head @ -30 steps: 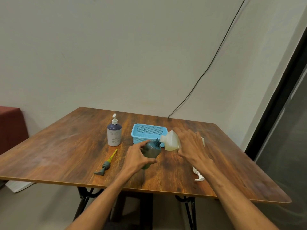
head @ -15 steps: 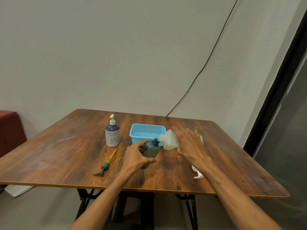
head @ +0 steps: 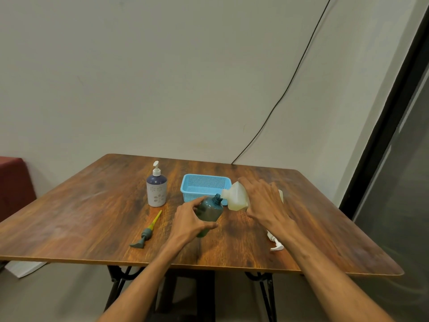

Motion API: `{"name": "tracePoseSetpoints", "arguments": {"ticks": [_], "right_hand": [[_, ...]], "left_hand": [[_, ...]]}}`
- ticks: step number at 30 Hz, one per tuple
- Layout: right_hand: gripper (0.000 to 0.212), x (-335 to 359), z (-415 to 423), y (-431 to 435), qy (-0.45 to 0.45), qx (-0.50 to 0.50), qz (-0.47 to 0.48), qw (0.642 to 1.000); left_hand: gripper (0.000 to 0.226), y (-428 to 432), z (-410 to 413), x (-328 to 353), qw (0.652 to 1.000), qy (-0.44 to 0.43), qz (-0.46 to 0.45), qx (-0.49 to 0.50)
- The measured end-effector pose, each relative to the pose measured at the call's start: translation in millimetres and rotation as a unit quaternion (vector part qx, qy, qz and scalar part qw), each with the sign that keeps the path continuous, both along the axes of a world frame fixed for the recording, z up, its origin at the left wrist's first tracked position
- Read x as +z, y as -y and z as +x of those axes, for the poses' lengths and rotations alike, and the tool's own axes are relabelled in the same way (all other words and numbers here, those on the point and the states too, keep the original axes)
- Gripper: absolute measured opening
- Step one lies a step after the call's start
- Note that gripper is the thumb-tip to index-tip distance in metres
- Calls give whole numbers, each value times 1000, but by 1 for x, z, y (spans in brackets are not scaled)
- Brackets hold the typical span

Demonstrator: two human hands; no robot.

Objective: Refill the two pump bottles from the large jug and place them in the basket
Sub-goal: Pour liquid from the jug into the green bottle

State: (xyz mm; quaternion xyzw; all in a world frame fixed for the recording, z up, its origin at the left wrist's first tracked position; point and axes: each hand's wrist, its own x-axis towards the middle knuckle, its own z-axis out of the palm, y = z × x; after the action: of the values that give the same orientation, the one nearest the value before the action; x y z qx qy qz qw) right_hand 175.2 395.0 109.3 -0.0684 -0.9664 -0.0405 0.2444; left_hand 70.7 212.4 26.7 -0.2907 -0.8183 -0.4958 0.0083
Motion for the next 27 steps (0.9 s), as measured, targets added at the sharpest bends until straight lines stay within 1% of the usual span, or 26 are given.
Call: {"name": "tracePoseSetpoints", "arguments": {"ticks": [6,15,27], "right_hand": [[66,0,0,0,0,-1,8,1000],[63,0,-1,-1,-4,-2,13,1000],[65,-1,0,-2,-6,-1,15,1000]], "left_hand": [[89,1,1,0,1000,-4,2,0],[89,1,2,3,1000,-7,5,4],[91,2,3,3,1000,-9,3,0]]}}
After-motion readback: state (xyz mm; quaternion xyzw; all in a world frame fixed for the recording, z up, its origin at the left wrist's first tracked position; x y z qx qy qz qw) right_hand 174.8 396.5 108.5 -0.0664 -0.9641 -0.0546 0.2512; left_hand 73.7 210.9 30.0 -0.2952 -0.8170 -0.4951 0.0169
